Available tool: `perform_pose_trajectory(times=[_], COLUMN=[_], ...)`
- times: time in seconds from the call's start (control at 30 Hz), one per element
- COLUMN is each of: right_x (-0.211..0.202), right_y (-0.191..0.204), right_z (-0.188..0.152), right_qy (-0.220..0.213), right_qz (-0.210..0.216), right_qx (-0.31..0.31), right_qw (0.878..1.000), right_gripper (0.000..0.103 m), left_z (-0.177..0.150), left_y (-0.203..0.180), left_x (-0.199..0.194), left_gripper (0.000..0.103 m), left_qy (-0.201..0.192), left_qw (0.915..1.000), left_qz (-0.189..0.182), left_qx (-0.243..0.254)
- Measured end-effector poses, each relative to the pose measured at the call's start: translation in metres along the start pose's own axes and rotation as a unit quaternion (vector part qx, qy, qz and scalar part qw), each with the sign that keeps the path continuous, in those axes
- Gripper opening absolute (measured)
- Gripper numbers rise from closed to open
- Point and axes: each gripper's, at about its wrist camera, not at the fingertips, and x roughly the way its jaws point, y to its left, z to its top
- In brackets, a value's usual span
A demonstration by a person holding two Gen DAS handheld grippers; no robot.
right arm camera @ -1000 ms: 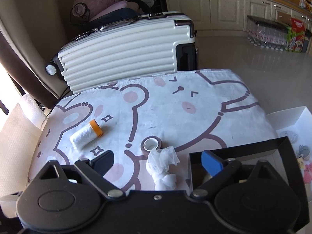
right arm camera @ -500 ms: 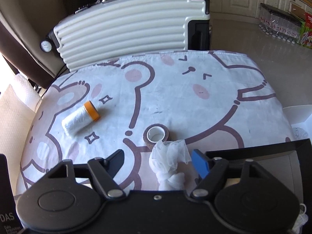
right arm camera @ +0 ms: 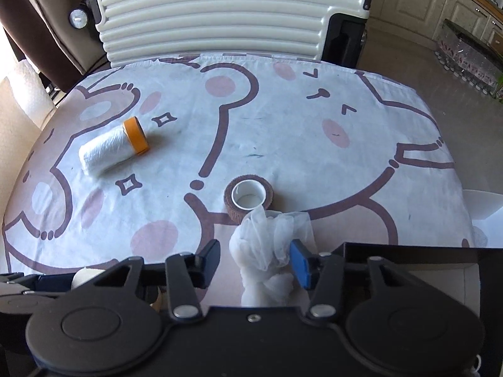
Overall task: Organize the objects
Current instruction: 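Close the left tool on the wooden block while the right tool grasps the tissue bundle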
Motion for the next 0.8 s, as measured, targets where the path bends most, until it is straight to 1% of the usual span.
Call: perform_pose_trajectory(times=[0.1,0.13,0.17,0.27,0.3,0.37,0.4,0.47,0.5,0.53,0.57,0.63,0.8], right_x=[0.006,0.008,0.009,0.013,0.015,0.017,0.018,0.018,0.017,0.016,0.014,0.012,0.001], right_y=[-0.001,-0.001,0.0,0.007,0.01,0.015,0.016,0.015,0.012,0.01,0.008,0.007,0.002], right_z=[-0.001,-0.001,-0.001,-0.002,-0.003,-0.004,-0.004,-0.004,-0.003,-0.003,-0.002,-0.003,-0.002], right_qy=[0.009,0.011,0.012,0.02,0.023,0.027,0.028,0.029,0.028,0.028,0.028,0.027,0.017], right_qz=[-0.003,-0.004,-0.006,-0.008,-0.011,-0.023,-0.029,-0.041,-0.04,-0.035,-0.029,-0.021,-0.005], right_qx=[0.004,0.002,-0.002,-0.016,-0.024,-0.04,-0.044,-0.043,-0.036,-0.027,-0.022,-0.02,-0.001], right_qw=[1.0,1.0,1.0,1.0,0.999,0.999,0.998,0.998,0.998,0.999,0.999,0.999,1.0], right_gripper=[0.047,0.043,0.042,0.042,0.043,0.044,0.042,0.033,0.029,0.028,0.028,0.027,0.027], left_z=[0.0,0.0,0.0,-0.001,-0.002,-0.003,-0.003,-0.005,-0.005,-0.004,-0.004,-0.003,-0.007], left_y=[0.0,0.001,0.002,0.002,0.001,0.0,-0.001,-0.002,-0.002,-0.002,-0.003,-0.003,-0.006], left_x=[0.0,-0.001,-0.001,-0.003,-0.003,-0.005,-0.006,-0.007,-0.008,-0.008,-0.008,-0.009,-0.005], left_gripper=[0.092,0.092,0.092,0.092,0.092,0.092,0.092,0.093,0.093,0.093,0.094,0.1,0.103], left_qy=[0.004,0.005,0.005,0.006,0.007,0.006,0.005,0.002,0.001,0.001,-0.001,-0.006,-0.012], left_qw=[0.9998,0.9998,0.9997,0.9992,0.9988,0.9979,0.9975,0.9968,0.9968,0.997,0.9973,0.9978,0.9974], left_qz=[0.001,0.002,0.002,0.003,0.004,0.008,0.009,0.013,0.015,0.016,0.018,0.024,0.047], left_qx=[0.017,0.02,0.022,0.04,0.048,0.065,0.07,0.079,0.078,0.076,0.072,0.062,0.054])
